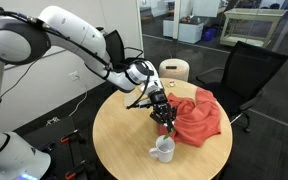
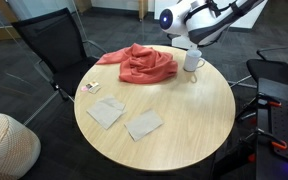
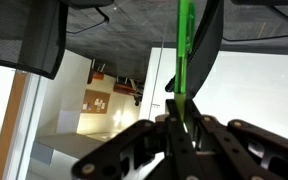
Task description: Pick the pen and put it in the cup
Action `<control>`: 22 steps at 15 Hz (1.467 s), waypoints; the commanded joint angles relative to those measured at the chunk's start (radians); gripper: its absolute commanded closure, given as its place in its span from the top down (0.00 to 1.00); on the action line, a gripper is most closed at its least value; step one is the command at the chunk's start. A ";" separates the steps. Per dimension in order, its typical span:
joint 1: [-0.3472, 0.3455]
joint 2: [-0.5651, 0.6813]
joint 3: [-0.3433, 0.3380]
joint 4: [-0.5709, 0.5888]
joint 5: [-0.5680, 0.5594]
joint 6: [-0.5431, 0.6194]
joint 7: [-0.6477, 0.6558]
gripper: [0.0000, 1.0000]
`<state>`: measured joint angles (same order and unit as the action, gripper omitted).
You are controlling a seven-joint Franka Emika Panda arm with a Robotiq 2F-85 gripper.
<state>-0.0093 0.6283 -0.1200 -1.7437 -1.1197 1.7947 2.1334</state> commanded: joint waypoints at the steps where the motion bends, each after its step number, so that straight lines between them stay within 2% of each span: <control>1: -0.020 0.043 0.011 0.052 0.005 0.013 -0.053 0.03; 8: -0.028 0.102 0.013 0.085 0.014 0.032 -0.086 0.03; 14: -0.029 0.131 0.014 0.068 0.028 0.081 -0.070 0.03; 15: -0.031 0.131 0.014 0.059 0.032 0.089 -0.067 0.37; 17: -0.032 0.131 0.012 0.048 0.040 0.103 -0.066 0.45; 22: -0.034 0.100 0.006 0.012 0.053 0.122 -0.055 0.83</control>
<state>-0.0327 0.7733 -0.1176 -1.6900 -1.0818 1.8822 2.0842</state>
